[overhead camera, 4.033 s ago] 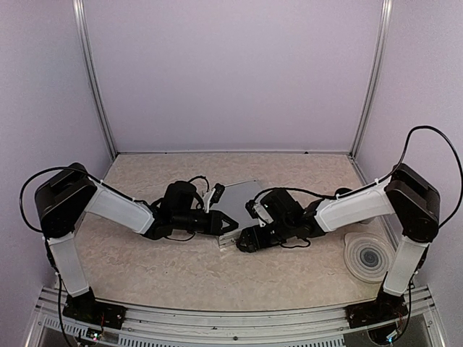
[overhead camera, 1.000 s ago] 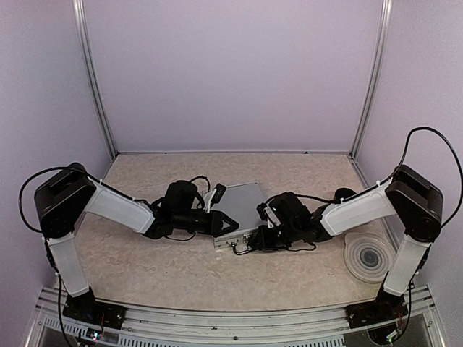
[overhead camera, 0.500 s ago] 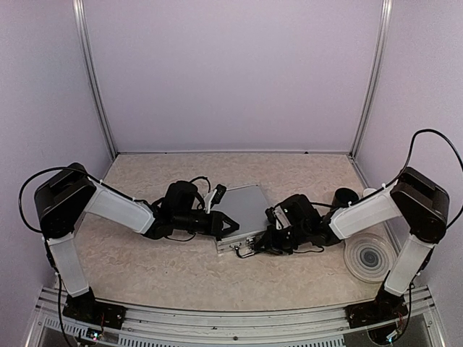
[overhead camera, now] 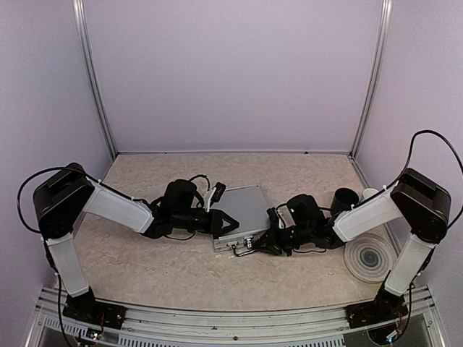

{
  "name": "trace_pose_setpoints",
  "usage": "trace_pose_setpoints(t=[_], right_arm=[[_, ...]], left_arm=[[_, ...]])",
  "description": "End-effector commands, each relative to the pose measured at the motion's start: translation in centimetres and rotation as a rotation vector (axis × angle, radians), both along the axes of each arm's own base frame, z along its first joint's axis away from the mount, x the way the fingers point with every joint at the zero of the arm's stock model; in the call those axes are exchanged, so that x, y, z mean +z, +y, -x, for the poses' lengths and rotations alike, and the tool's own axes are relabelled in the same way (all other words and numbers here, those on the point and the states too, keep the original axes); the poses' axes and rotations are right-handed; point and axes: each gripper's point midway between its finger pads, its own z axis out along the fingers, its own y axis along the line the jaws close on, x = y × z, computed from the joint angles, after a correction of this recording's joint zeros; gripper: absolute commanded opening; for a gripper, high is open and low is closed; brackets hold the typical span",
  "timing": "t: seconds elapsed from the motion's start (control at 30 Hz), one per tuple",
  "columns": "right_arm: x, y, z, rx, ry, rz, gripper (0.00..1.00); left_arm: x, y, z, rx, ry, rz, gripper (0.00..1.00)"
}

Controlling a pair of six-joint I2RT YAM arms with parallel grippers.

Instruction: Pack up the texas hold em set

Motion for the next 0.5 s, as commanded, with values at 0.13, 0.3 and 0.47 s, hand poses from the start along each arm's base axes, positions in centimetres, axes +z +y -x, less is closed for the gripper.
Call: trace_pose_setpoints(t=[0.13, 0.3, 0.47], right_arm=[[13.3, 4.0, -0.4, 0.121, -0.131, -0.423, 0.00], [12.8, 4.0, -0.9, 0.104, -0.136, -0.363, 0.00], [12.8, 3.7, -0.9, 0.090, -0.130, -0.360, 0.00]], left_arm=[[0.3, 0.1, 0.4, -0.010, -0.006, -0.008, 0.19], [0.3, 0.1, 0.3, -0.010, -0.010, -0.010, 0.19], [0.0, 0.2, 0.4, -0.010, -0.006, -0.014, 0.19]])
